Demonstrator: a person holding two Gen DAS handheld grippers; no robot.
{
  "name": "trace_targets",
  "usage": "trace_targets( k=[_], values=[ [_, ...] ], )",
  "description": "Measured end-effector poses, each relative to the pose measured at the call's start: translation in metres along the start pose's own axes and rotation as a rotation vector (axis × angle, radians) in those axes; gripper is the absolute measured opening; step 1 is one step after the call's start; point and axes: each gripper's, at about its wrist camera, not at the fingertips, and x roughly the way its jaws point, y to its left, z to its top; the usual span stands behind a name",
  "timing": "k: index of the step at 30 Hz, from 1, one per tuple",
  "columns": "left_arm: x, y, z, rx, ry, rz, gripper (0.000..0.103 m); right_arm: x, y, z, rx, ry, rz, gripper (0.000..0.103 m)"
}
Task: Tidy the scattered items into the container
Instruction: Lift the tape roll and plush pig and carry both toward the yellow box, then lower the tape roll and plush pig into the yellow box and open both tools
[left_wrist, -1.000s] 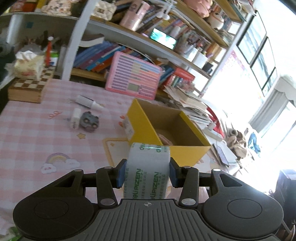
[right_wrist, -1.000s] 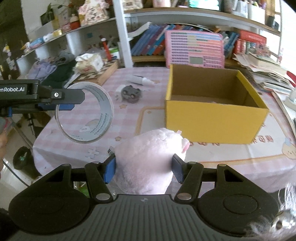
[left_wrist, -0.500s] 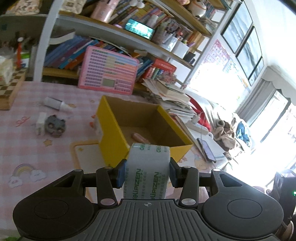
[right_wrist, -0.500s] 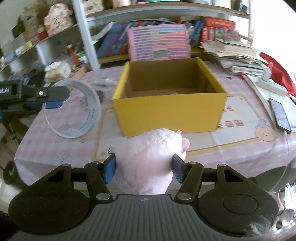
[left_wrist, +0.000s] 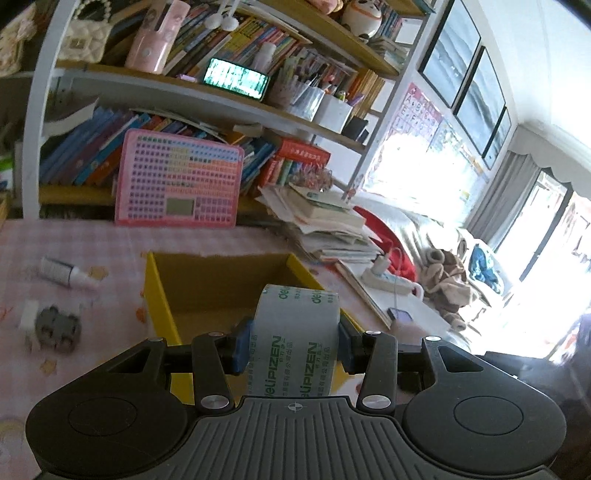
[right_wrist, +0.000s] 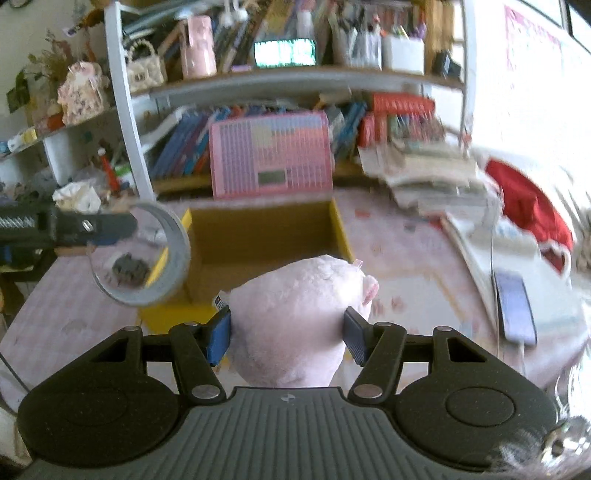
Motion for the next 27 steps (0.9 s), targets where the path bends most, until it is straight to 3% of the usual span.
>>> trace_targets(
  k=[9,22,23,25,27],
  values=[
    [0.056,-0.002,0.004,0.032,0.051,0.091,0.044,0.059,-0.012,0.047,-0.145,-0.029,0.101,0.059],
    [0.106,0.02,-0.004,0.01,0.164,0.235,0.046,0.156,-0.01,0.051,-0.318,0.15,0.23,0.061],
    [0.107,0.022,-0.004,0.007,0.167,0.234,0.048,0.162,-0.011,0.05,-0.317,0.166,0.236,0.061],
    [0.107,0.022,-0.003,0.003,0.156,0.239,0.064,0.17,-0.014,0.048,-0.313,0.195,0.242,0.061],
    [0.104,0.021,-0.001,0.001,0.132,0.238,0.071,0.176,-0.015,0.047,-0.318,0.213,0.247,0.062]
  ],
)
